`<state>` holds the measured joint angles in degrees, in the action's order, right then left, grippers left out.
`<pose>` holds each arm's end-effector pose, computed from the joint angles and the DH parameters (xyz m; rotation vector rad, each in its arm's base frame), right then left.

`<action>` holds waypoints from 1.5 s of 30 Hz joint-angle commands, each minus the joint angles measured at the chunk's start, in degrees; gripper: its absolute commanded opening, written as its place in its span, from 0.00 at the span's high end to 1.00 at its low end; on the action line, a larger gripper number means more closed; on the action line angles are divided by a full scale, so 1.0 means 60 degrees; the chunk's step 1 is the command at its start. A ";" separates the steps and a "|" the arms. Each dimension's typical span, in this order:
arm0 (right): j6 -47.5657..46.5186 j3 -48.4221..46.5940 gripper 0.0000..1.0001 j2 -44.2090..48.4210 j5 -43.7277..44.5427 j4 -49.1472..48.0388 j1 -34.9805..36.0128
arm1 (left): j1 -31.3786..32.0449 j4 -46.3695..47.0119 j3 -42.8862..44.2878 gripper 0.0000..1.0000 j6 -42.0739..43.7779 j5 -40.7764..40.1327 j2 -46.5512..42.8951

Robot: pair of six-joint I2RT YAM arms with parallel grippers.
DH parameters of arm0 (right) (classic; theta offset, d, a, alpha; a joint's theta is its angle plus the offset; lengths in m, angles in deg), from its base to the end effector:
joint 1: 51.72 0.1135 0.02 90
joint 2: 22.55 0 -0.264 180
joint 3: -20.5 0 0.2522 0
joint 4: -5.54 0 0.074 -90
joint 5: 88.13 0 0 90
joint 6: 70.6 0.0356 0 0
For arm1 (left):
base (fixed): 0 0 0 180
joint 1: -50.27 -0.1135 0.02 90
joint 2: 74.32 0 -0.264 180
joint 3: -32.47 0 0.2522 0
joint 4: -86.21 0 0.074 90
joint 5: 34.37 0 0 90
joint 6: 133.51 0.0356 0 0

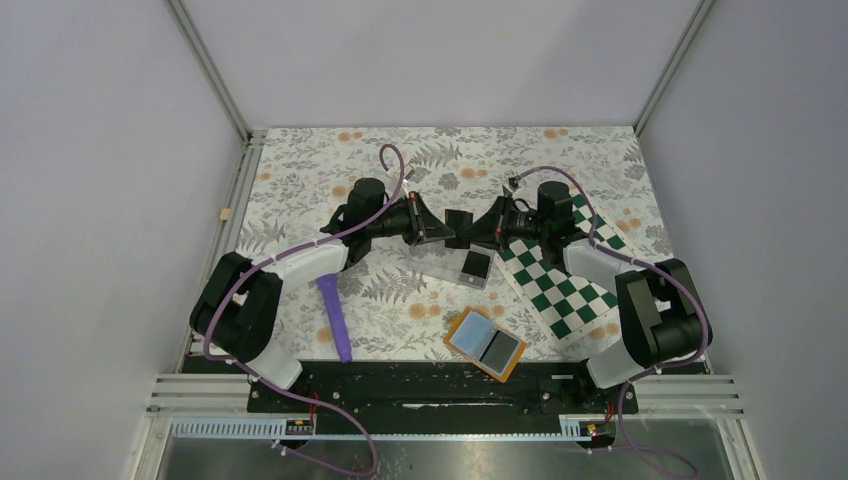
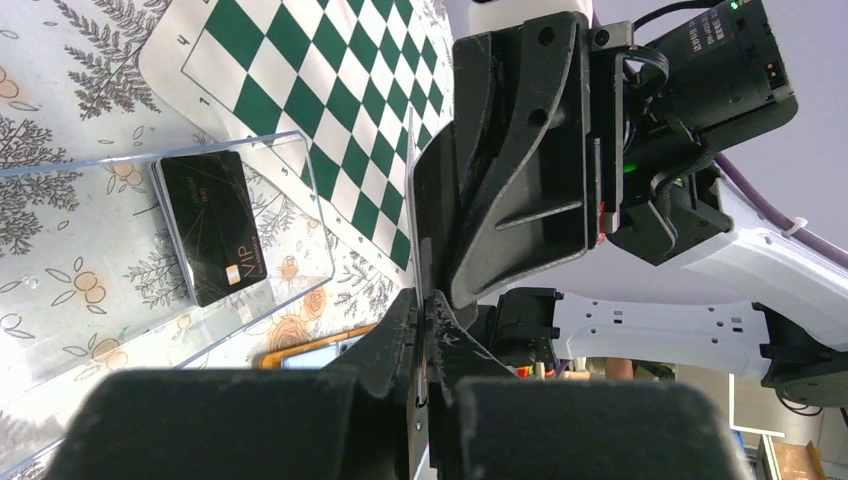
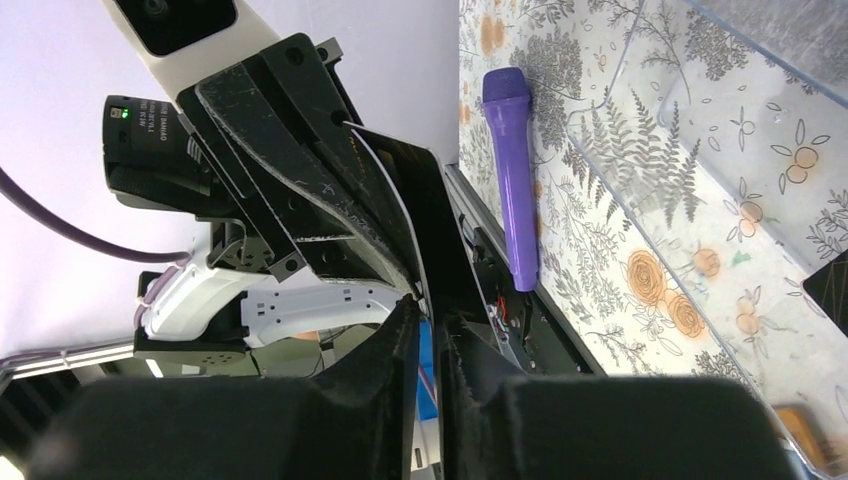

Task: Put the credit cards into the card holder
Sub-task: Insert the credit card into the card slot.

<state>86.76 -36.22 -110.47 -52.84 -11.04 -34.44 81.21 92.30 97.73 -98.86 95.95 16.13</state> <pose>0.2947 0.1221 0.2228 0.1229 2.1630 1.8160 0.2848 -0.1976 0.2371 0.0939 2.2012 -1.6089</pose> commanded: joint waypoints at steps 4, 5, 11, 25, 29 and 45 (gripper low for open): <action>-0.1166 -0.0598 0.97 0.0287 0.0693 0.0805 0.0123 | 0.0640 -0.2148 0.0284 1.00 0.0856 0.0224 0.0304; -0.1441 -0.0504 1.00 0.0289 0.0817 0.1150 0.0123 | 0.0644 -0.2198 0.0303 1.00 0.0829 0.0190 0.0431; -0.1983 0.0041 1.00 -0.0424 0.1045 0.1394 0.0123 | 0.0642 -0.2024 0.0494 0.99 0.0679 0.0191 0.1295; -0.3330 -0.0730 1.00 -0.1223 0.1717 0.3071 0.0124 | 0.0637 -0.3640 0.1215 0.60 0.1596 -0.0925 0.1960; -0.3643 -0.0877 1.00 -0.1034 0.1851 0.3561 0.0129 | 0.0644 -0.3684 0.1194 0.44 0.1685 -0.1241 0.1498; -0.5156 -0.0015 1.00 0.2979 0.2310 0.7240 0.0127 | 0.1284 -0.4592 0.0223 0.36 0.1678 -0.1506 -0.0966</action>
<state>58.91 -38.86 -99.17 -40.08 24.19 -34.09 86.04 65.81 102.28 -88.77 87.01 12.79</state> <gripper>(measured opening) 0.026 0.652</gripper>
